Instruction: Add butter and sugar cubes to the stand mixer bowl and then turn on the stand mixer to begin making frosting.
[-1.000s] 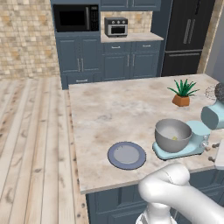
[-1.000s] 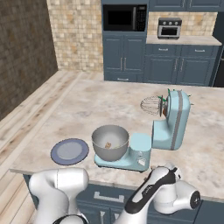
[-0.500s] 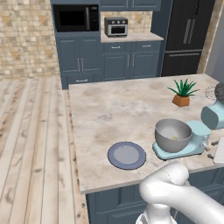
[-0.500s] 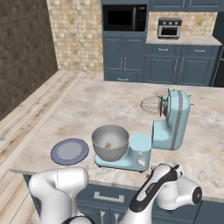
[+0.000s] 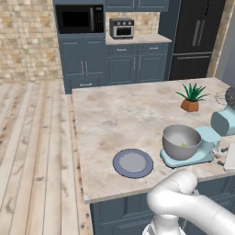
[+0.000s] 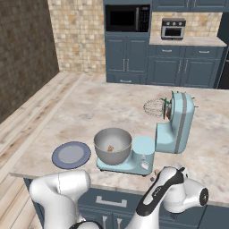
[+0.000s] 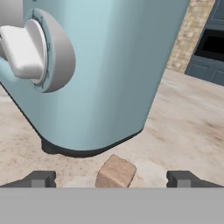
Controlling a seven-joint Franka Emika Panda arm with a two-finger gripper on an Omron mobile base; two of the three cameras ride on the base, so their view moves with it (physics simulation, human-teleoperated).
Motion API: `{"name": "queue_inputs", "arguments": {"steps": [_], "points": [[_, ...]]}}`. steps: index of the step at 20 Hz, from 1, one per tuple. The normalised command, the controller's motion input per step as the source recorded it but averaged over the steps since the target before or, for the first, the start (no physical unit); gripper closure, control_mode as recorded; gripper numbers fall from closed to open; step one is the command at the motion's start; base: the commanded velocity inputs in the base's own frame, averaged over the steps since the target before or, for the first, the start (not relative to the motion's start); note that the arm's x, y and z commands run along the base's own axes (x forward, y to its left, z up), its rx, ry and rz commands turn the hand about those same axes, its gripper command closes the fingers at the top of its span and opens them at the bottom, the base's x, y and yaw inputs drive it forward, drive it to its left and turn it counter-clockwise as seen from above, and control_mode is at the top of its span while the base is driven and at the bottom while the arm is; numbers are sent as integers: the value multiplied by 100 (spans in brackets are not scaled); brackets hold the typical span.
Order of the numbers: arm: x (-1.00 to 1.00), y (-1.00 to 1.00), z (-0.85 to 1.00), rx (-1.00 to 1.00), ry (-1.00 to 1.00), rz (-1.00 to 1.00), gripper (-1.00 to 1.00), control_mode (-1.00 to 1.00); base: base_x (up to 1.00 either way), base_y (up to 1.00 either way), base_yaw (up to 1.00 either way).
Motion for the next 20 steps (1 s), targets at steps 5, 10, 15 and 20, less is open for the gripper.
{"name": "queue_inputs", "arguments": {"steps": [5, 10, 15, 20], "points": [[8, 1, -46, 0, 0, 0, -100, -100, 0, 0, 0], [9, 14, -37, 0, 0, 0, -100, -100, 0, 0, 0], [17, 21, -36, 0, 0, 0, -100, -100, 0, 0, 0], [23, 22, -35, 0, 0, 5, -100, -100, 0, 0, 0]]}}
